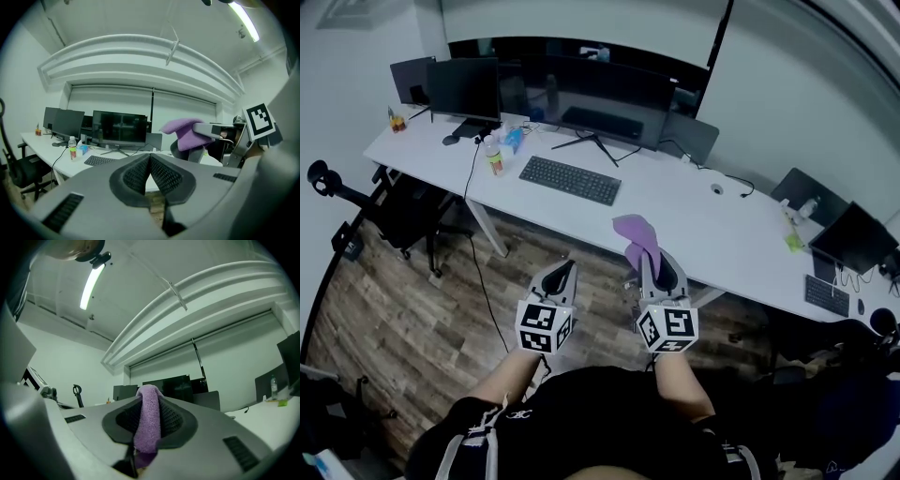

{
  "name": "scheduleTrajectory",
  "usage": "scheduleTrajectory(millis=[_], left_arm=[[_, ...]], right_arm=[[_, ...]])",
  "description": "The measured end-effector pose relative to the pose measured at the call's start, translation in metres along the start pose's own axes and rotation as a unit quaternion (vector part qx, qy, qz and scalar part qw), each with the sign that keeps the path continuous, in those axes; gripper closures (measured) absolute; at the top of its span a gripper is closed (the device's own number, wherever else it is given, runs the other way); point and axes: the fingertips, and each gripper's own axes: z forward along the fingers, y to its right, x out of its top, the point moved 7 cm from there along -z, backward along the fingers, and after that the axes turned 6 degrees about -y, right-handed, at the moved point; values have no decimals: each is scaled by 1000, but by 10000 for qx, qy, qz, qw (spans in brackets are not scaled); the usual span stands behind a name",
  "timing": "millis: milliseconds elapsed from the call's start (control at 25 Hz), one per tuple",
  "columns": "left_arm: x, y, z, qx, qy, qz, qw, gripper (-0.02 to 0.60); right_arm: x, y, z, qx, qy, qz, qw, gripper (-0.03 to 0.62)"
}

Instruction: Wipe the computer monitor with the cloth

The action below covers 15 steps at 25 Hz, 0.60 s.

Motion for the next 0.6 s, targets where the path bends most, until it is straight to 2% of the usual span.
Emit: scheduleTrajectory(millis=[280,600], left_arm=[[-27,-39,-23,-80,-164,-5,9998,568],[-23,-67,-19,-33,-82,-42,10000,568]], right_arm=[[-16,-38,-2,-201,-74,-4,9998,508],[-12,-36,23,-403,69,-40,9992,508]])
